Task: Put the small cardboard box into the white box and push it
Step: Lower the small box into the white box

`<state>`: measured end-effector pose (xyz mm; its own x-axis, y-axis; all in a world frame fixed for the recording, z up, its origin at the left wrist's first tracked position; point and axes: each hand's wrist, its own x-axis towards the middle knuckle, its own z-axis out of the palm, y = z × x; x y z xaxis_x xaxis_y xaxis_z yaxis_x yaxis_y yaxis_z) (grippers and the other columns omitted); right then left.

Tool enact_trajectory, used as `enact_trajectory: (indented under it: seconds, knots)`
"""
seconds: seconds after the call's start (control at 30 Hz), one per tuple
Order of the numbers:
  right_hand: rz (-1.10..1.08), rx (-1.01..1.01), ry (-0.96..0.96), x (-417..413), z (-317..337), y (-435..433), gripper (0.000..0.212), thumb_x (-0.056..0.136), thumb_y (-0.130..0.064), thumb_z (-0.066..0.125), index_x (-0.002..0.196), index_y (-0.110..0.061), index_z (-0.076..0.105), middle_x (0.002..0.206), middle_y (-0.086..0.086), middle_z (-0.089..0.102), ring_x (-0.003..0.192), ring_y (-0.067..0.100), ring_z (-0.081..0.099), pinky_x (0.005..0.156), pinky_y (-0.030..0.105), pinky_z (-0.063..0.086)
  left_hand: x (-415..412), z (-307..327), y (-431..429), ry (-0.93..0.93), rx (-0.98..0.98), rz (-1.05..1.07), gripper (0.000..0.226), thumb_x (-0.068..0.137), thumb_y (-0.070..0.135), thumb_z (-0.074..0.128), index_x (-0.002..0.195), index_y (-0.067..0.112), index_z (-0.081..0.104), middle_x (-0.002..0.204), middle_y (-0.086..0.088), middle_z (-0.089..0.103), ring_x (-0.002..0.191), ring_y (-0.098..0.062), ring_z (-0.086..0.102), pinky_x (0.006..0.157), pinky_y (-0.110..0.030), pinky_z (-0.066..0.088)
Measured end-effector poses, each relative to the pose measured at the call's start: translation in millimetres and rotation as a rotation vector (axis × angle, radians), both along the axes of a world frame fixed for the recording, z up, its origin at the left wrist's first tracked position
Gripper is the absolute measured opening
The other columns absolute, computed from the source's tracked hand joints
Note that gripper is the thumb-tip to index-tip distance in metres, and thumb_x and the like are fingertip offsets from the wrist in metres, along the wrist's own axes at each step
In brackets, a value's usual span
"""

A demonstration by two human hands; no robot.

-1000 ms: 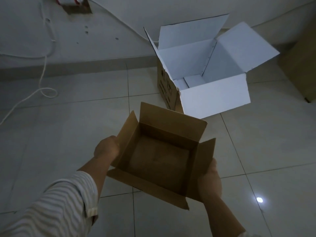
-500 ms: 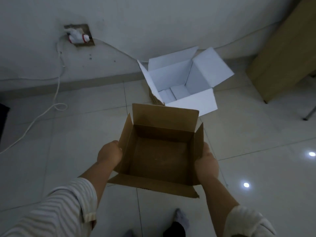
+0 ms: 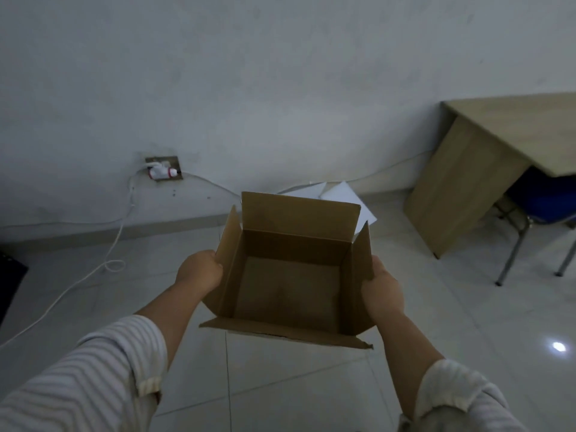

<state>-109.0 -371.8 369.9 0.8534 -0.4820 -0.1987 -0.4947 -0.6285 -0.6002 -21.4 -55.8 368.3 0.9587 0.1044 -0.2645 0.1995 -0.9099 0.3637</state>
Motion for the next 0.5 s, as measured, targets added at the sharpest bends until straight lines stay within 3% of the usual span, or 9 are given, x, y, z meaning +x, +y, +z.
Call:
enact_trajectory:
  seconds: [0.2,0.33,0.43,0.5]
  knots:
    - [0.119,-0.058,-0.03,61,25,-84,0.051,0.09,-0.003,0.043,0.134,-0.027,0.039,0.076,0.0,0.057,0.061,0.013,0.053,0.048,0.024,0.037,32,22,-73,-0.045,0.003,0.108,0.022,0.094,0.014,0.047,0.106,0.008,0.064,0.09,-0.009,0.061,0.079,-0.024,0.056,0.065,-0.032,0.042]
    - [0.238,-0.09,-0.059,100,40,-134,0.039,0.092,-0.006,0.044,0.127,-0.023,0.042,0.084,0.006,0.064,0.069,0.021,0.062,0.057,0.028,0.045,46,18,-121,-0.065,-0.053,0.199,0.025,0.093,0.014,0.048,0.113,0.009,0.063,0.098,-0.011,0.065,0.081,-0.024,0.056,0.067,-0.032,0.042]
    - [0.274,-0.085,-0.065,131,40,-163,0.047,0.092,-0.004,0.043,0.133,-0.025,0.038,0.084,0.009,0.065,0.066,0.021,0.063,0.05,0.027,0.046,51,7,-149,-0.064,-0.103,0.271,0.027,0.093,0.017,0.049,0.115,0.008,0.062,0.105,-0.014,0.067,0.088,-0.027,0.06,0.07,-0.032,0.044]
    - [0.311,-0.103,-0.051,151,33,-178,0.049,0.092,-0.005,0.044,0.134,-0.027,0.036,0.086,0.011,0.065,0.068,0.024,0.064,0.054,0.031,0.051,55,-3,-165,-0.064,-0.126,0.31,0.028,0.093,0.018,0.049,0.117,0.008,0.061,0.106,-0.014,0.067,0.093,-0.029,0.062,0.071,-0.032,0.046]
